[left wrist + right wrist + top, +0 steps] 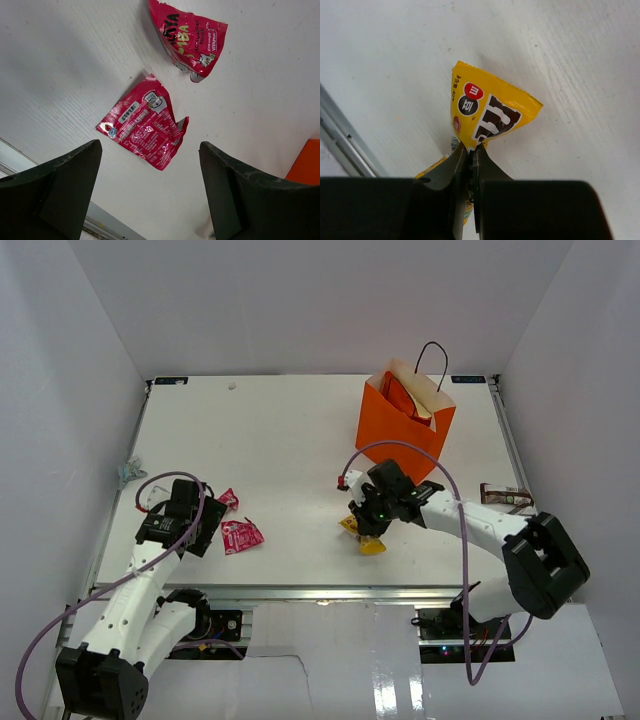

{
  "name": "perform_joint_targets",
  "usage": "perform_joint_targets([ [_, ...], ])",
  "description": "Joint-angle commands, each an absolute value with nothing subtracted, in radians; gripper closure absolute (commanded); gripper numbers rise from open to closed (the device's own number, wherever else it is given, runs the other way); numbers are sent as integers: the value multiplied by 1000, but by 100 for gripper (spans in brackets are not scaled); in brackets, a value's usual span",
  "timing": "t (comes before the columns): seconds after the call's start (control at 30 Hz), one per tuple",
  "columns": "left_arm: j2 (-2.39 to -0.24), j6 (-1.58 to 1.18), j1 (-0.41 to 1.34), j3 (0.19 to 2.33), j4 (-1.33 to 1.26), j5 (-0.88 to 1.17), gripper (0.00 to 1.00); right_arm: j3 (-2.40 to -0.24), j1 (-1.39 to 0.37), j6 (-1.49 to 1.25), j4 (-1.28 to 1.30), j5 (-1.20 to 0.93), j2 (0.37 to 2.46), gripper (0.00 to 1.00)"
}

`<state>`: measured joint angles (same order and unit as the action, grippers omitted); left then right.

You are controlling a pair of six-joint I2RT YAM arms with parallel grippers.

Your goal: Place the snacks into the paper bag

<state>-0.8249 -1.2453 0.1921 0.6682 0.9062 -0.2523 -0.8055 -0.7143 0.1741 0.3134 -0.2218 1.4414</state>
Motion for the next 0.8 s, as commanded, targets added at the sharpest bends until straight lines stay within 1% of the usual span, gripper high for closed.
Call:
perform_joint_targets([
  [0.0,-828,-1224,195,719,882,-282,11,-891,-667,423,380,-421,1310,92],
  [0.03,-827,-1192,193,724,876,-285,11,-909,-655,464,412,-489,1287,92],
  [0.13,-815,-1100,193,736,845,-291,10,-1032,-611,592,454,-554,1194,92],
  [0.2,-804,-1057,195,739,825,-282,9,-1168,-559,620,454,-577,1157,92],
  [0.27,-790,-979,193,735,784,-258,8,-1288,-502,594,446,-594,1164,92],
  [0.3,-772,-954,195,727,770,-229,7,-1424,-429,566,446,-610,1195,92],
  [0.37,-753,-893,193,715,726,-200,6,-1553,-346,445,418,-663,1232,92],
  [0.4,-733,-873,193,704,710,-169,6,-1651,-275,401,398,-672,1265,92],
  [0.47,-716,-836,195,695,667,-149,5,-1718,-224,297,350,-667,1296,92],
  [0.53,-703,-810,193,689,634,-117,3,-1788,-172,252,315,-649,1347,92],
  [0.77,-739,-733,195,707,609,-71,2,-1767,-137,264,285,-505,1479,92],
])
